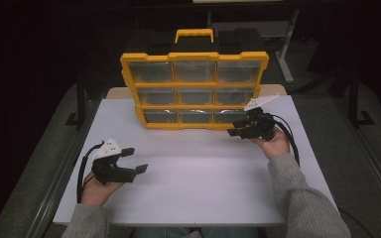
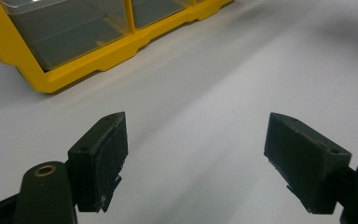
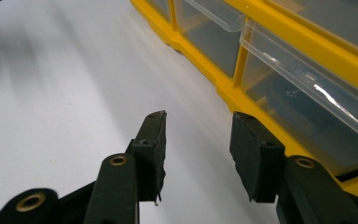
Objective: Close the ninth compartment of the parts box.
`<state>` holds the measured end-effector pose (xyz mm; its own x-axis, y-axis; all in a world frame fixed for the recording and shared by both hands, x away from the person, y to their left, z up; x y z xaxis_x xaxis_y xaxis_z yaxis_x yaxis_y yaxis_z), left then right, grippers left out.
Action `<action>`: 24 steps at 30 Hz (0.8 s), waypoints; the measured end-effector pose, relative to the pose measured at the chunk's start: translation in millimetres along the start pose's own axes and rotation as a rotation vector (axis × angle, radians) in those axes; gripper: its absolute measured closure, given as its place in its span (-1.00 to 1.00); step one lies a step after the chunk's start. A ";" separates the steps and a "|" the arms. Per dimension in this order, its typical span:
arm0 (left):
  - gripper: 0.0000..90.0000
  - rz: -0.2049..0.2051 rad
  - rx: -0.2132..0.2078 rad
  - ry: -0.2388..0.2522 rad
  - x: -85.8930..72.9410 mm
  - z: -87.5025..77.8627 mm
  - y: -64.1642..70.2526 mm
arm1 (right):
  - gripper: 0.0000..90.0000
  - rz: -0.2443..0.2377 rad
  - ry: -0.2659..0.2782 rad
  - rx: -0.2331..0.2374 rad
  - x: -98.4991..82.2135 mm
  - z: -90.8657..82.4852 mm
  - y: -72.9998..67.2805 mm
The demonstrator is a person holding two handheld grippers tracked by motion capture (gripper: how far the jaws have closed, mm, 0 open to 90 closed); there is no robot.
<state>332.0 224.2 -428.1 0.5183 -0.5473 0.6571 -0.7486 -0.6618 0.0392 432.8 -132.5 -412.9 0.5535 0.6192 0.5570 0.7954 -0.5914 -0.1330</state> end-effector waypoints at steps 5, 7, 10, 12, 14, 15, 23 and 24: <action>-0.52 -0.002 -0.001 0.006 -0.3 1.4 0.2 | 0.15 -0.003 0.008 0.007 -5.0 -0.6 -3.5; -0.52 0.000 -0.001 0.007 -0.5 1.9 0.2 | 0.12 -0.001 0.003 0.011 -7.2 -0.6 -4.8; -0.52 0.006 0.000 -0.002 -1.3 2.4 0.2 | 0.09 -0.003 0.010 0.014 -9.8 -1.2 -6.9; -0.52 0.005 -0.001 0.001 -1.3 3.2 0.6 | 0.07 0.000 0.010 0.017 -11.4 -1.7 -8.9; -0.52 0.005 0.000 0.001 -1.5 3.7 0.7 | 0.06 -0.002 0.013 0.019 -12.9 -2.4 -10.7; -0.52 0.007 -0.001 -0.001 -1.8 3.9 0.6 | 0.05 -0.005 0.015 0.018 -13.8 -2.6 -11.4; -0.52 0.001 -0.004 -0.004 -3.6 5.1 0.3 | 0.02 0.000 0.025 0.025 -20.4 -4.9 -15.2; -0.52 0.003 -0.005 -0.006 -3.9 5.1 0.0 | 0.01 0.003 0.026 0.023 -21.2 -5.0 -15.4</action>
<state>332.1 223.7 -434.4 0.5182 -0.5525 0.6529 -0.7523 -0.6576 0.0406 407.6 -139.2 -418.5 0.5491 0.6036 0.5780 0.7996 -0.5807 -0.1532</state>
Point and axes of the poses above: each handheld gripper's, and its own axes: z roughly forward along the jaws, x roughly out of its top, y roughly to its right, the point moved 7 cm from there along z, roughly forward along the jaws, and after that the axes turned 15 degrees about -y, right-handed, at the moved point
